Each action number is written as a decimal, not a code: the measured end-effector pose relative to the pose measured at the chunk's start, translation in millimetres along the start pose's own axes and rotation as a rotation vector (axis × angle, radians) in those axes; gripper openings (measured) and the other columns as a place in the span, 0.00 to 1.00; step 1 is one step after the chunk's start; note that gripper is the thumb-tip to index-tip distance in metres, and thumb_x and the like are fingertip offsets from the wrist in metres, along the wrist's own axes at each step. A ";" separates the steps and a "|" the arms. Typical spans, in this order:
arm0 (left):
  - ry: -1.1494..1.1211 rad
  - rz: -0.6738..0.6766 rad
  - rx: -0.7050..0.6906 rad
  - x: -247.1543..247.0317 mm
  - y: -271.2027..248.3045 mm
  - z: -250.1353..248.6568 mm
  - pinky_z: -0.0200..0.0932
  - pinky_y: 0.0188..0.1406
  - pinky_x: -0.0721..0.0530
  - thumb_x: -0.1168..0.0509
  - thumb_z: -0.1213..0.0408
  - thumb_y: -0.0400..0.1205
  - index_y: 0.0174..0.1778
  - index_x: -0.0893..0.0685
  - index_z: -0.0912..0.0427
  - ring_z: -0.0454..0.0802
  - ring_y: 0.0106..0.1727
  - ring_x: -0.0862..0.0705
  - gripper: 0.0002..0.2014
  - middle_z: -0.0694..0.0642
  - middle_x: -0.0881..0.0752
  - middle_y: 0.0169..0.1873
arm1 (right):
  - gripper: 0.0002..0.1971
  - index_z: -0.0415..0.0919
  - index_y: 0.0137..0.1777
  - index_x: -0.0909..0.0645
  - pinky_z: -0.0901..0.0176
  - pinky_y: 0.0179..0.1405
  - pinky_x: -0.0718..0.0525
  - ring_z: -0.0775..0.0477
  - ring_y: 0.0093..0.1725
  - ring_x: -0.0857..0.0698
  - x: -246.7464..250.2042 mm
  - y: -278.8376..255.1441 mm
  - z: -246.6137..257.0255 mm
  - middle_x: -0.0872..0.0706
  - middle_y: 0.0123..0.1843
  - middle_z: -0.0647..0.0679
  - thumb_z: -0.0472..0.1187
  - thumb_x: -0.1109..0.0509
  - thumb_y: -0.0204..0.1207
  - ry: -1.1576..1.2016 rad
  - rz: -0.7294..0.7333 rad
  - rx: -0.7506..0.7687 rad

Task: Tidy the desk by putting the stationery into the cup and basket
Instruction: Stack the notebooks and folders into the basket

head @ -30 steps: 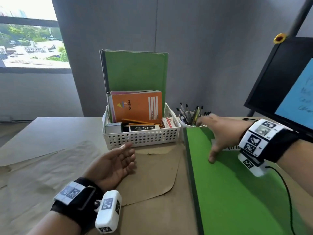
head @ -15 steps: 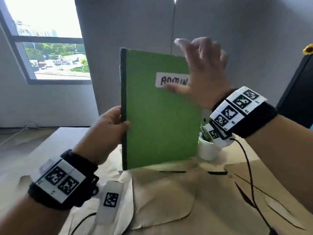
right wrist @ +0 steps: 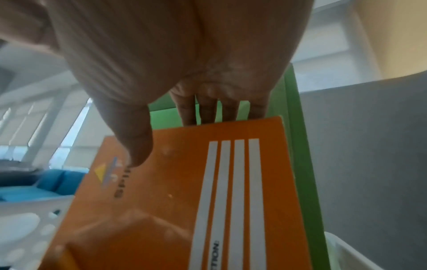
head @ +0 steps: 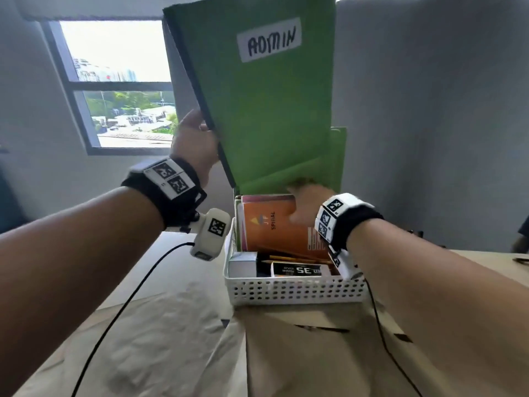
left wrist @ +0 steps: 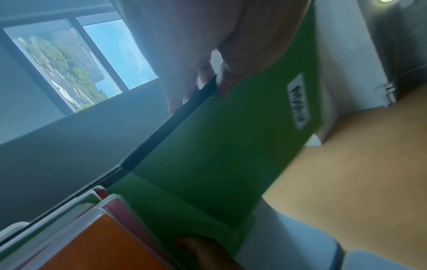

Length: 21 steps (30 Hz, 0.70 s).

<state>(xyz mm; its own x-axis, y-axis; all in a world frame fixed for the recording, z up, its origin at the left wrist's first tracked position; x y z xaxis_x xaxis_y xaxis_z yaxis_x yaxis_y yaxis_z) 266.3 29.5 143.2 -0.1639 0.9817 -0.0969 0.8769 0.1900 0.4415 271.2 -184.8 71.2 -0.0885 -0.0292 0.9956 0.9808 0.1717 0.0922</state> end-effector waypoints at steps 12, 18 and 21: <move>0.001 0.041 0.091 -3.9 30.5 56.4 0.51 0.44 0.06 0.30 0.75 0.84 0.60 0.12 0.63 0.57 0.44 0.07 0.10 0.59 0.07 0.47 | 0.34 0.48 0.65 0.28 0.45 0.56 0.18 0.36 0.59 0.15 -31.2 28.8 -14.8 0.13 0.58 0.45 0.52 0.20 0.59 -0.108 0.112 -0.021; 0.275 0.243 0.204 0.7 28.3 106.2 0.56 0.47 0.06 0.28 0.74 0.83 0.55 0.09 0.57 0.59 0.46 0.07 0.09 0.60 0.07 0.47 | 0.37 0.47 0.73 0.32 0.37 0.66 0.27 0.34 0.72 0.26 -35.0 27.6 -12.5 0.22 0.71 0.43 0.56 0.24 0.66 -0.122 0.138 -0.024; 0.597 0.382 0.183 0.4 25.1 130.7 0.49 0.41 0.07 0.27 0.70 0.83 0.35 0.09 0.47 0.54 0.35 0.12 0.14 0.47 0.10 0.29 | 0.37 0.45 0.72 0.31 0.40 0.67 0.23 0.33 0.69 0.23 -38.3 32.6 -13.3 0.22 0.71 0.42 0.58 0.24 0.66 -0.167 0.131 -0.004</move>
<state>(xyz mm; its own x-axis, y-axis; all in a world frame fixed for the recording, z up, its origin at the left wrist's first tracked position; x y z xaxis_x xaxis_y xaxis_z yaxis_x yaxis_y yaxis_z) 347.3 33.1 37.7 -0.0041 0.8288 0.5595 0.9752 -0.1206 0.1858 308.9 -191.2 35.9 0.0124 0.1569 0.9875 0.9866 0.1589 -0.0377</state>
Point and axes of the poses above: each hand's wrist, its own y-axis towards the middle knuckle, its own x-axis out of the back of the hand, z = x × y, the point moved 1 cm from there along y, towards the middle knuckle
